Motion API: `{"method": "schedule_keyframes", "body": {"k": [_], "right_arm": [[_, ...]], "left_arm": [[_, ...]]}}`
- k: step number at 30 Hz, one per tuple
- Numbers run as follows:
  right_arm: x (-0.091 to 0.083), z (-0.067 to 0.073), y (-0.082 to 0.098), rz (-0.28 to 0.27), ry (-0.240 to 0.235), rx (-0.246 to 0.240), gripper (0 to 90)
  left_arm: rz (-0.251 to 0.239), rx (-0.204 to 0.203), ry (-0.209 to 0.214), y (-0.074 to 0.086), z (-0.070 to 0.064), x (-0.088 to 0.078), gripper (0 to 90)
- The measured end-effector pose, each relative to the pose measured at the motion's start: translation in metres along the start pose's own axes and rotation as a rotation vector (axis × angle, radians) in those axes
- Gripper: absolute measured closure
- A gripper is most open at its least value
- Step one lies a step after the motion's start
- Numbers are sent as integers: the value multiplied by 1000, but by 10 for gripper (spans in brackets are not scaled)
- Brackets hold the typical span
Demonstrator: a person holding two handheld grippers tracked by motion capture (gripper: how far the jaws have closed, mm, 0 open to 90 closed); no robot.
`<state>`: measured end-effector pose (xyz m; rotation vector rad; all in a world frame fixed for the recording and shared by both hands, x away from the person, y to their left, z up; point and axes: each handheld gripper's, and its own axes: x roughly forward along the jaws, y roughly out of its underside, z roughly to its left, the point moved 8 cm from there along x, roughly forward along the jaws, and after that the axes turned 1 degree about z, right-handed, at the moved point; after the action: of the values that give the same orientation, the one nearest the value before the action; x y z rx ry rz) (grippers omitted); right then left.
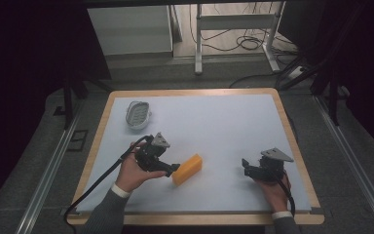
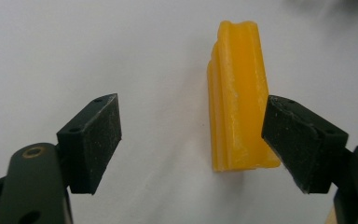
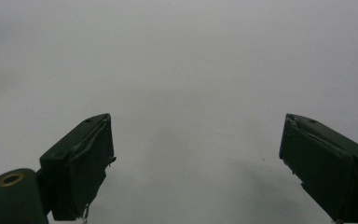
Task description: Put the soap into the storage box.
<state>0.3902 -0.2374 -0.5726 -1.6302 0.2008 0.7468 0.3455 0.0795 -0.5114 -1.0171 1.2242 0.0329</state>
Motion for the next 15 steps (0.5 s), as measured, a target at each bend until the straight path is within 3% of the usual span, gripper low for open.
{"method": "schedule_keyframes", "body": {"k": [6,10,15], "right_arm": [[0,0,0,0,-1,0,101],[0,0,0,-1,0,-2,101],[0,0,0,0,-1,-1,101]], "left_arm": [[-3,16,24,-9,-8,5,209],[18,49,27,-14,-17,13,202],[48,57,26,-15,-21,23,200]]}}
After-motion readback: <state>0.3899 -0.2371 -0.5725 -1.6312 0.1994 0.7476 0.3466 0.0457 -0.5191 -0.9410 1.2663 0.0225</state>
